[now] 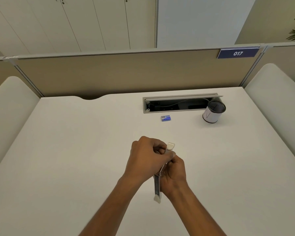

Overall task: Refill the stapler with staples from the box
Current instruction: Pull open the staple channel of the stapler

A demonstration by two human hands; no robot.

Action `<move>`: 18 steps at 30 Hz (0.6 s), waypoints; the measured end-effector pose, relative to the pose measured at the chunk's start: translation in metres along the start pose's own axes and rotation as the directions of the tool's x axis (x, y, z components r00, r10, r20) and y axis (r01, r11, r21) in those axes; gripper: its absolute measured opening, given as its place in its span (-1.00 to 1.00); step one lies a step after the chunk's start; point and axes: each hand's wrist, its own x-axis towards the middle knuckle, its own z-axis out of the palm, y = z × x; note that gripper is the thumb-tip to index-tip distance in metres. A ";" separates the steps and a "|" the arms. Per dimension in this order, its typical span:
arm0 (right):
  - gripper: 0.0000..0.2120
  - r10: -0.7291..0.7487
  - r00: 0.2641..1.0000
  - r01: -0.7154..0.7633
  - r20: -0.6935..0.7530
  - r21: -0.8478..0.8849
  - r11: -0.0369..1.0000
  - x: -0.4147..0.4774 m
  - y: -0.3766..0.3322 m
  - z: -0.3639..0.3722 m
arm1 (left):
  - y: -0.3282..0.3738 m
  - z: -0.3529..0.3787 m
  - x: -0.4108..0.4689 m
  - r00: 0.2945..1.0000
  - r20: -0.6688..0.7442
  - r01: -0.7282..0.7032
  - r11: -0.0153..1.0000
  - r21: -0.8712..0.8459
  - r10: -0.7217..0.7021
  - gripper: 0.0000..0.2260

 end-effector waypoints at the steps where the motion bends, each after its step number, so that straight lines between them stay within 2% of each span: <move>1: -0.64 0.016 1.000 -0.016 0.010 0.004 1.000 0.001 -0.001 -0.001 | 0.000 0.001 0.000 1.000 0.023 -0.001 1.000 0.020 0.000 -0.86; 3: -0.58 0.040 0.998 -0.042 0.043 0.031 0.999 0.000 -0.004 -0.001 | -0.001 0.001 -0.002 0.999 0.040 -0.009 1.000 0.013 0.008 -0.85; 7: -0.60 0.076 0.988 -0.085 0.137 0.058 0.995 0.001 -0.012 0.007 | -0.003 -0.001 -0.002 0.999 0.006 -0.037 0.999 -0.027 0.038 -0.85; 14: -0.59 0.087 0.987 -0.093 0.132 0.037 0.995 0.005 -0.011 0.009 | -0.014 0.000 0.000 0.997 0.066 -0.024 0.998 -0.057 0.028 -0.80; 18: -0.57 0.066 0.989 -0.072 0.130 0.048 0.996 0.007 -0.009 0.006 | -0.022 -0.002 0.007 0.994 0.103 0.037 0.983 -0.180 -0.018 -0.83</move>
